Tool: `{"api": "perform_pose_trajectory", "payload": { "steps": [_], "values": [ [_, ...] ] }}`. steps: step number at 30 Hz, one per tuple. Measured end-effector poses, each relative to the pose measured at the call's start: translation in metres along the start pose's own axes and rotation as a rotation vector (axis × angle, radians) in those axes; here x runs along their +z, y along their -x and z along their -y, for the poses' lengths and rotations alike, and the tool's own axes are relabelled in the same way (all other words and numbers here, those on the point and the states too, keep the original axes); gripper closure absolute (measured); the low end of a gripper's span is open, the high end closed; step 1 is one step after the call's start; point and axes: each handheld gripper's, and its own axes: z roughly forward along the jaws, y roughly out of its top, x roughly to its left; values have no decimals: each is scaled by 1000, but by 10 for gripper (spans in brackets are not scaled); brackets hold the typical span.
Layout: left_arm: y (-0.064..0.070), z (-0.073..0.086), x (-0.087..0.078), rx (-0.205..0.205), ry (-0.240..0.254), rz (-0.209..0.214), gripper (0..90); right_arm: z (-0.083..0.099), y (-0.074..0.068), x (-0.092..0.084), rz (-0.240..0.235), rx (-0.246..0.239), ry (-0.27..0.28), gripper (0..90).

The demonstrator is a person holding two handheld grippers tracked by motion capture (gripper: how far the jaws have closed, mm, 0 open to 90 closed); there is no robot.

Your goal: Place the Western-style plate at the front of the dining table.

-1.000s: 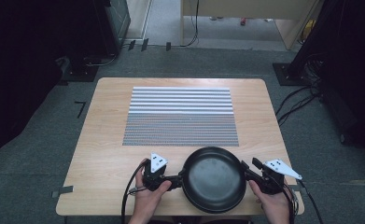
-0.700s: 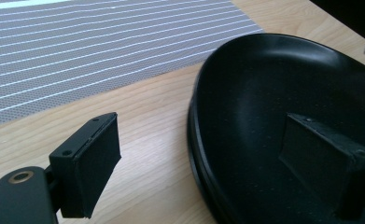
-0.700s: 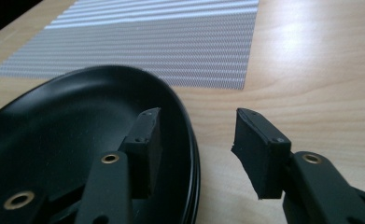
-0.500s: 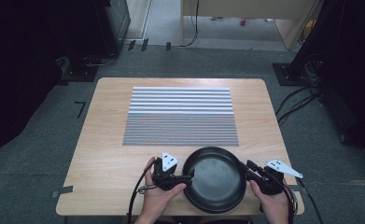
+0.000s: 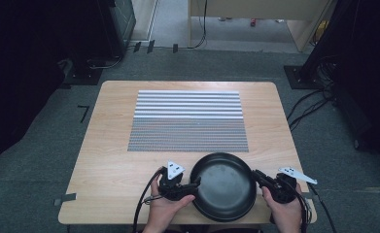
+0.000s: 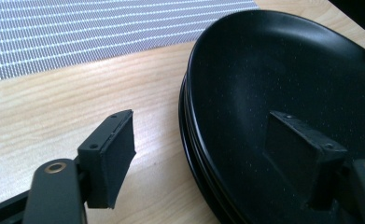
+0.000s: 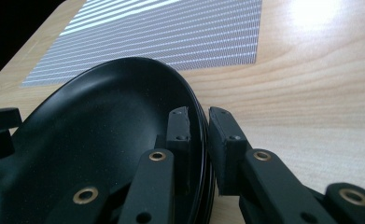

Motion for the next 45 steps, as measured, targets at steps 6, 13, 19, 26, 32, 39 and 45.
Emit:
{"api": "perform_pose_trajectory", "payload": {
  "steps": [6,13,19,26,32,39,45],
  "values": [
    [-1,6,1,6,-20,10,359,3,-2,3,22,-22,-19,826],
    [3,11,2,-15,-57,82,444,4,0,1,15,34,-27,848],
    [4,12,2,-30,-58,83,490,6,-3,2,18,51,-24,851],
    [3,11,1,-32,-52,77,525,6,-3,3,14,70,-19,854],
    [4,10,-1,-33,-43,77,540,8,-3,8,-12,99,-12,854],
    [2,10,-2,-43,-47,86,541,10,-7,10,2,97,-1,850],
    [-3,9,-4,-70,-55,105,597,10,-9,10,9,92,8,850]
  ]
}}
